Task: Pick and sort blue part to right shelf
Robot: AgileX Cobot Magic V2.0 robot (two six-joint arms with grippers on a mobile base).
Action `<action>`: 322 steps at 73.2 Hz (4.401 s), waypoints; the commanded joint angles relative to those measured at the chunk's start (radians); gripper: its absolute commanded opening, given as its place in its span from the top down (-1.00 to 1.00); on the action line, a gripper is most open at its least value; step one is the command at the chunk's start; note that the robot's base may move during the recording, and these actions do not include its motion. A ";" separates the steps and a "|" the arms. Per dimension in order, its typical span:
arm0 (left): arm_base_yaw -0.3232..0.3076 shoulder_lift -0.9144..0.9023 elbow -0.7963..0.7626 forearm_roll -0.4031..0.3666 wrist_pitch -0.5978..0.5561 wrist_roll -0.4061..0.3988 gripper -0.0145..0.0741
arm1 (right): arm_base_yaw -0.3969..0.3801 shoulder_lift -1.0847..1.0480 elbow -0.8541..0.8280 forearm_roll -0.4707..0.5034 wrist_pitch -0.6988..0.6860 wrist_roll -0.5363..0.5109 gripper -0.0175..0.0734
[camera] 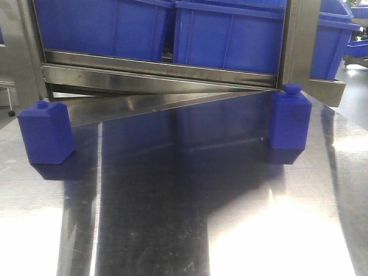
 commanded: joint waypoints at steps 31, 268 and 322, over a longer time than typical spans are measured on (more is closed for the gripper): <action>-0.007 -0.022 0.025 -0.008 -0.172 -0.001 0.37 | -0.002 -0.022 -0.023 -0.003 -0.091 -0.003 0.55; -0.219 1.768 -1.429 -0.287 0.971 0.147 -0.04 | -0.002 -0.022 -0.023 -0.003 -0.091 -0.003 0.55; -0.217 0.857 -0.954 -0.106 0.499 0.147 -0.04 | -0.002 -0.021 -0.081 0.049 -0.110 0.013 0.55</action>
